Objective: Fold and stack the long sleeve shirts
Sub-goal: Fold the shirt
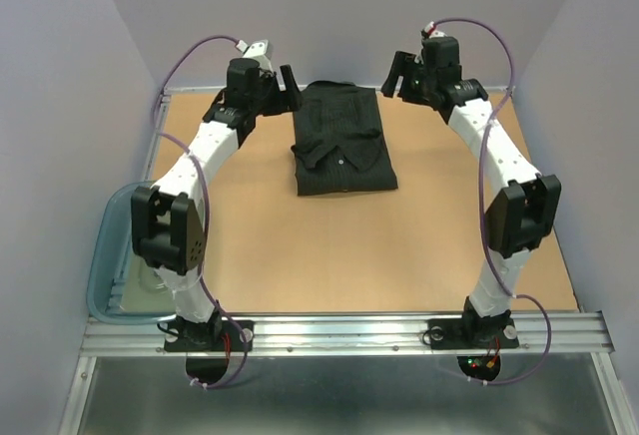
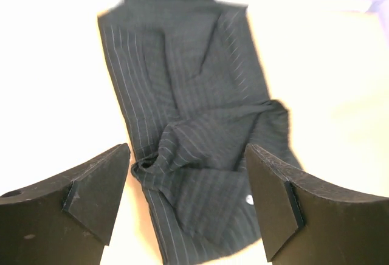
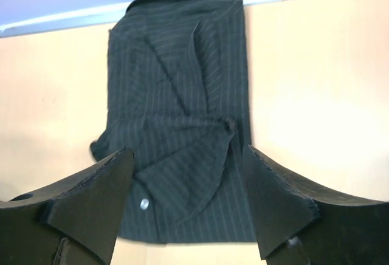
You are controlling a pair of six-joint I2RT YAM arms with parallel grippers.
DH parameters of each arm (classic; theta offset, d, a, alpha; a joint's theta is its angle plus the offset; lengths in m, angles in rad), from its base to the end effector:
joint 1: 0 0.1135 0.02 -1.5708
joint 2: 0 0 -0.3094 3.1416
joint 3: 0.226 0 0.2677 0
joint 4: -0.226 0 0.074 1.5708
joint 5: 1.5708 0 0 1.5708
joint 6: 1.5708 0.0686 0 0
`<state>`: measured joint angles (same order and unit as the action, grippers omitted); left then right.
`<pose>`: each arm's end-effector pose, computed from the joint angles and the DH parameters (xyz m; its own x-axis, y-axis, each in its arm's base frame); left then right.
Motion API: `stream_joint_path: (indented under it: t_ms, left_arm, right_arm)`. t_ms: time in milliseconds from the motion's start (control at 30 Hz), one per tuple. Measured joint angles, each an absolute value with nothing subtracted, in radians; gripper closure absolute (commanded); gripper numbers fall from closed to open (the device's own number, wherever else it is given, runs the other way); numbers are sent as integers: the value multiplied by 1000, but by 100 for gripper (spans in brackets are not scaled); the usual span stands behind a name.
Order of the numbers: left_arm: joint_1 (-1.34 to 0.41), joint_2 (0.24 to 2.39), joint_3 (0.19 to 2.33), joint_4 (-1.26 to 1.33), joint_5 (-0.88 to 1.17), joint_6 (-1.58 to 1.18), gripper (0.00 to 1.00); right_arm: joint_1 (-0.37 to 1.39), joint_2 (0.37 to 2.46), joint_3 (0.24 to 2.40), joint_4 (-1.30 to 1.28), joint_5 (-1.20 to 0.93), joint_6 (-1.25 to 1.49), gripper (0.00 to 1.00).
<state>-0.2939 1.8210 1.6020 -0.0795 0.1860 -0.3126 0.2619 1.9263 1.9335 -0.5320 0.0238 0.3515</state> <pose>0.4744 -0.1568 0.3736 -0.4074 -0.1925 -0.8927 0.3453 0.8725 -0.3457 0.4945 0.1309 0.3940 -0.5366 0.2125 -0.8166 -0.0577 0.9563 0.2868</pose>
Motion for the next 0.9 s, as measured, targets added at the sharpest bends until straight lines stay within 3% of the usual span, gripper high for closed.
stream_joint_path:
  t_ms: [200,467,900]
  left_arm:
    - [-344,1589,1379,-17,156,-339,15]
    - [-425,1557,1005,41,165,-461,21]
    - [-419,1614,961,180,201,-540,21]
  right_arm:
    - [262,1816,1682,-439,-81,447,28]
    - [263,1824,1402,-307,-223,585,32]
    - [263,1905,1353,-122,-278,753,32]
